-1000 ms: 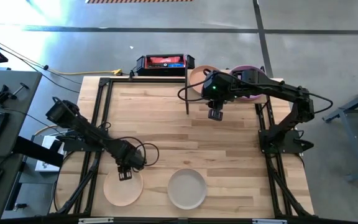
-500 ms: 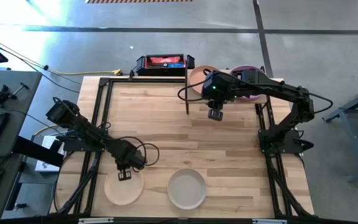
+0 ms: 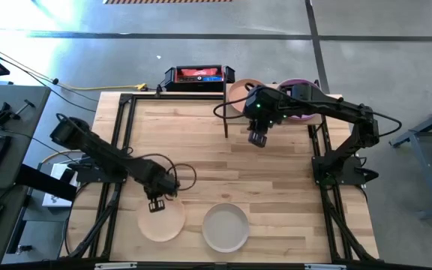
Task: Place and stack plates onto a shelf
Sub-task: Stack the beige plate on top of the light orange plate on the shelf
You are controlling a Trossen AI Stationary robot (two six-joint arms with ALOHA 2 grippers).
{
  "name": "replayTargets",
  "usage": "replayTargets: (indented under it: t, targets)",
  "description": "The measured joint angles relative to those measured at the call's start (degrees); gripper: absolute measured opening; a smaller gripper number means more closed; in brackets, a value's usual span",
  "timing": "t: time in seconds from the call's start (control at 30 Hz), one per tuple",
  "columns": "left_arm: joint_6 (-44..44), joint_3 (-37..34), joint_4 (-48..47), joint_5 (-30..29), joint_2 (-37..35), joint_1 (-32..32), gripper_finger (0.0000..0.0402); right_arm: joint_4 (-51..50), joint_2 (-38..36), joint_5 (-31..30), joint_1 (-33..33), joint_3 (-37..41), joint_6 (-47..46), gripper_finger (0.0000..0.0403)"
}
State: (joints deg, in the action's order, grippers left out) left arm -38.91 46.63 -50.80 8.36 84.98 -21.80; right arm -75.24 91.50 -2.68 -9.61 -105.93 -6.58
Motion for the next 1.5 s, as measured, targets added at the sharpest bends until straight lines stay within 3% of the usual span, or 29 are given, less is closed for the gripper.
replayTargets:
  t: [0.5, 0.8, 1.03, 1.2, 1.37, 1.5]
  targets:
    - [-0.3, 10.6, -5.6, -7.8, -6.5, 13.3, 0.0001, -0.8, 0.0, 2.7, 0.2, 0.0, -11.4, 0.0098]
    - [2.2, 20.0, -5.4, -13.4, -6.2, 21.7, 0.0001, -0.8, 0.0, -0.8, 2.9, 0.0, -6.9, 0.0099]
    - [3.5, 25.2, -5.5, -13.8, -6.2, 27.5, 0.0001, 0.4, 0.1, -2.3, 3.4, 0.0, -6.8, 0.0099]
    - [6.0, 26.6, -5.5, -13.8, -6.2, 30.0, 0.0001, 2.7, 0.1, -4.2, 3.3, 0.0, -4.9, 0.0099]
    - [6.2, 26.7, -5.6, -13.8, -6.2, 30.9, 0.0001, 4.1, 0.1, 1.5, 1.7, 0.0, -2.7, 0.0099]
    - [6.2, 26.7, -5.5, -13.8, -6.2, 31.3, 0.0001, 5.3, 0.3, -1.3, 0.8, 0.0, -1.8, 0.0100]
